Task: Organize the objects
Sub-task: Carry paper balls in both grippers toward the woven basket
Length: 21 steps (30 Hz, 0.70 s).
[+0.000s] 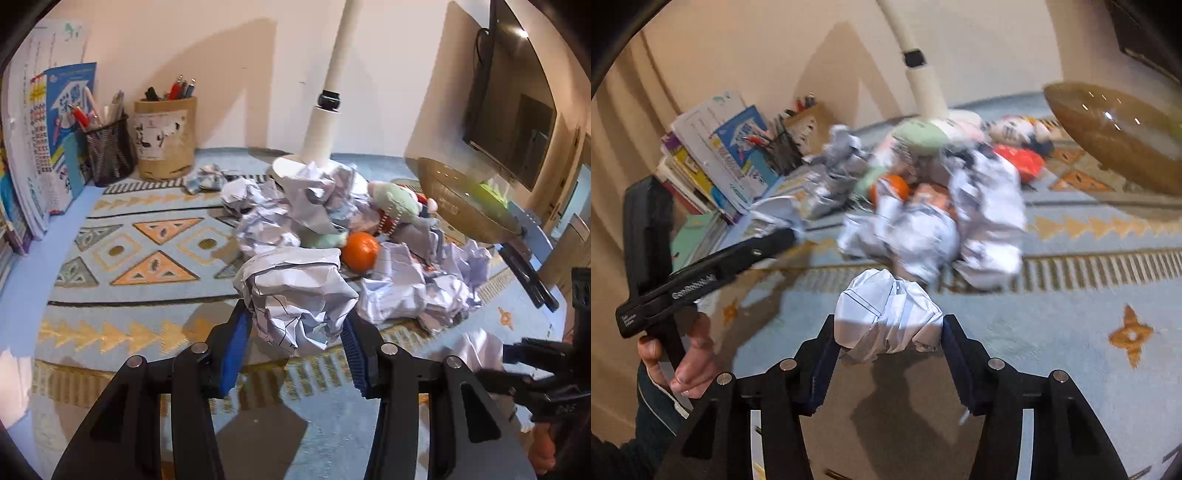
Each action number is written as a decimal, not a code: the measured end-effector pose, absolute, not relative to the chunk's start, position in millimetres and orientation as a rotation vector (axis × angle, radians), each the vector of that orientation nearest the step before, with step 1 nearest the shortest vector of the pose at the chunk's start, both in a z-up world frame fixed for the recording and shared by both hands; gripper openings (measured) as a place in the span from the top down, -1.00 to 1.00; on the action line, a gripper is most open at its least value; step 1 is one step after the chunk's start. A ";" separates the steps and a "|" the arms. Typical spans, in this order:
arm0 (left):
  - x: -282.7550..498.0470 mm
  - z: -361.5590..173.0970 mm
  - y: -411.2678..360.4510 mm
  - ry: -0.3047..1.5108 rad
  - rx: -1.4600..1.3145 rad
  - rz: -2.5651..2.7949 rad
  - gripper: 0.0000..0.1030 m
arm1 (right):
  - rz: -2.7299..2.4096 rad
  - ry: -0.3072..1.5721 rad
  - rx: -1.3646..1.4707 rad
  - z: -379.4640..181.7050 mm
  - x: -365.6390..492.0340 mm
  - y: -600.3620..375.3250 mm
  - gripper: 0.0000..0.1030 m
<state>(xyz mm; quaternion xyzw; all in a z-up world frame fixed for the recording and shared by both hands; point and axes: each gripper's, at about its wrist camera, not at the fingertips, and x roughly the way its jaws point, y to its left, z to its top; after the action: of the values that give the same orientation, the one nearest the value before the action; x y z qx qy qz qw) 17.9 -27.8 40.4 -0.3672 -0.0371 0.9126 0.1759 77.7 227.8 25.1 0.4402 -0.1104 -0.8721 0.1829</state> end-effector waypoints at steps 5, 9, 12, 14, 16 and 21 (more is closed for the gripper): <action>7.3 35.2 -37.0 -0.165 -1.083 2.568 0.10 | -2.462 -0.363 1.259 21.4 77.6 231.8 -0.57; 19.7 36.6 -29.4 -0.077 -1.045 2.590 0.10 | -2.497 -0.367 1.222 16.1 76.9 230.6 -0.58; 22.3 37.8 -29.9 -0.062 -1.024 2.598 0.10 | -2.528 -0.369 1.191 14.7 80.6 230.5 -0.56; 21.0 36.9 -30.7 -0.072 -1.041 2.604 0.10 | -2.568 -0.337 1.194 15.4 83.6 224.6 -0.15; 23.2 37.6 -30.6 -0.071 -1.033 2.609 0.10 | -2.577 -0.371 1.138 17.3 90.5 226.1 -0.09; 32.2 38.0 -14.0 0.044 -1.010 2.613 0.10 | -2.610 -0.406 1.065 25.5 114.5 236.7 -0.08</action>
<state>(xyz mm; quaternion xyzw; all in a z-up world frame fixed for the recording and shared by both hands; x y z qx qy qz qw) 32.2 -14.0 38.0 -0.3554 0.0155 0.9192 0.1691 114.5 236.7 25.5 0.3699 -0.1411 -0.9066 0.1463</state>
